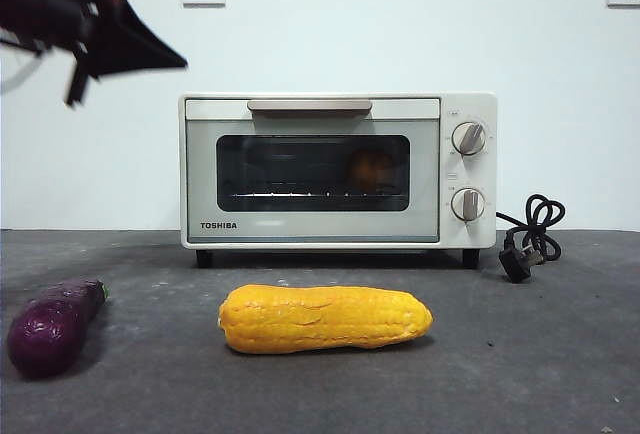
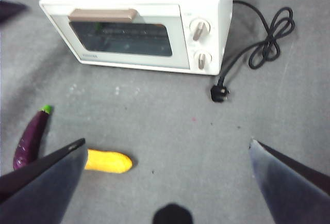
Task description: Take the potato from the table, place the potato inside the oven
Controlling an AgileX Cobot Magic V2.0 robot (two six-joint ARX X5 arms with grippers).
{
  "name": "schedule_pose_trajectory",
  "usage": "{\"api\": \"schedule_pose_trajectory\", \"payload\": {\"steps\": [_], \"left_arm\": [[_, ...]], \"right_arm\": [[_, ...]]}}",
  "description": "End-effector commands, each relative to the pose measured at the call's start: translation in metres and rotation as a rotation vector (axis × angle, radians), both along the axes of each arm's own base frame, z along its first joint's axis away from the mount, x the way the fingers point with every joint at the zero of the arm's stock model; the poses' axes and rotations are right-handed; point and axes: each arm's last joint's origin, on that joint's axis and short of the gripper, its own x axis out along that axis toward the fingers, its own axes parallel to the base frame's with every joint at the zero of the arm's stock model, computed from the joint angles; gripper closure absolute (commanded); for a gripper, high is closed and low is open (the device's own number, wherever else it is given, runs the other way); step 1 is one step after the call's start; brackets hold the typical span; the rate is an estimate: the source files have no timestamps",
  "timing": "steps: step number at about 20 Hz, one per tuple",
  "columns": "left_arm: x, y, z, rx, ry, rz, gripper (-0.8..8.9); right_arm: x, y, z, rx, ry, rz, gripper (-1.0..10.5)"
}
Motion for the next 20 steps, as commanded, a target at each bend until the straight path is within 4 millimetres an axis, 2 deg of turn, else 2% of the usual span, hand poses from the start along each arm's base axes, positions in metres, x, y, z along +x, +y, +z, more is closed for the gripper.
{"api": "schedule_pose_trajectory", "payload": {"steps": [1, 4, 7, 12, 14, 16, 17, 20], "left_arm": [[-0.037, -0.002, 0.027, 0.157, -0.08, 0.024, 8.21], [-0.092, -0.004, 0.055, 0.345, -0.088, 0.094, 8.21], [-0.143, -0.006, 0.074, 0.47, -0.098, 0.131, 8.21], [-0.214, -0.002, 0.096, 0.491, -0.172, 0.158, 8.21], [-0.235, 0.001, 0.099, 0.499, -0.176, 0.179, 8.21], [-0.252, 0.005, 0.098, 0.522, -0.162, 0.201, 8.21], [-0.258, 0.006, 0.097, 0.533, -0.155, 0.212, 8.21], [-0.265, 0.007, 0.096, 0.539, -0.144, 0.206, 8.21]], "right_arm": [[0.002, 0.002, -0.001, -0.03, 0.008, 0.043, 3.8], [0.006, 0.006, -0.003, -0.043, 0.022, 0.131, 3.8], [0.013, 0.01, -0.005, -0.07, 0.039, 0.159, 3.8], [0.018, 0.017, -0.007, -0.036, 0.08, 0.284, 4.0], [0.019, 0.019, -0.008, -0.031, 0.097, 0.308, 5.7], [0.02, 0.019, -0.009, -0.039, 0.11, 0.309, 8.8], [0.02, 0.019, -0.009, -0.046, 0.111, 0.314, 9.6], [0.02, 0.019, -0.009, -0.045, 0.112, 0.313, 9.5]]}}
